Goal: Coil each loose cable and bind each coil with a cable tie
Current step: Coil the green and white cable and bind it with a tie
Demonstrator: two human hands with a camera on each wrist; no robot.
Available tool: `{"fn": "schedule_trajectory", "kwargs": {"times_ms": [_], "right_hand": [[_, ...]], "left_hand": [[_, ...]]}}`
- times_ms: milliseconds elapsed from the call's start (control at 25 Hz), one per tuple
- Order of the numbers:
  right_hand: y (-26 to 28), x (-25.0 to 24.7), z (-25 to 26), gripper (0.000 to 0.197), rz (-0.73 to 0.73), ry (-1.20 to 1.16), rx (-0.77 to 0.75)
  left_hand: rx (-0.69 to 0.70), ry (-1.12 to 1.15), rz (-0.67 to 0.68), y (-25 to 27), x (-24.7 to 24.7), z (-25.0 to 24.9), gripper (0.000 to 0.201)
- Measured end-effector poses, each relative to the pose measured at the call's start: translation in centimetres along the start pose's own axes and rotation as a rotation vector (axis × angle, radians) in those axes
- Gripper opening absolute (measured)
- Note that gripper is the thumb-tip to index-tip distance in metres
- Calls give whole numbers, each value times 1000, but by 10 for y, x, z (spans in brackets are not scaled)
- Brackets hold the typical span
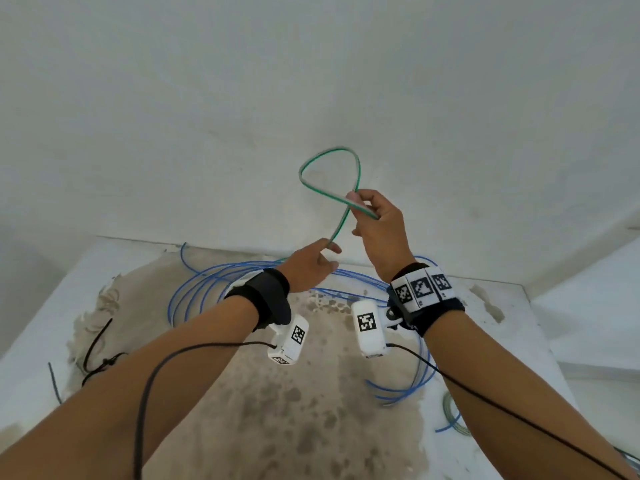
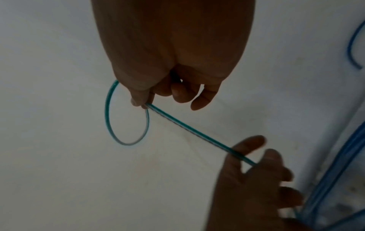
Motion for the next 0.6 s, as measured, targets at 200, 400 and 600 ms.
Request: {"fn": "schedule_trajectory", "kwargs": {"times_ms": [200,400,600], "right_hand": [[11,12,57,18,-143,-383,7],[14,3,58,22,-302,-58,66],[60,-8,-44,25,-268,195,549]], "left_hand": [[-82,-103,6,7,-25,60,16],[99,-130,-56,21,-69,75,26],[179,40,-325,43,-119,49,26]]}}
Point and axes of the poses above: each hand's wrist, its own y-axis away from the middle knuckle, its own x-axis out of the palm, z = x × y, the point moved 4 cm from there along -y, towards the middle knuckle, and after that the axes turned 10 degrees about -z, right-handed, at the moved point
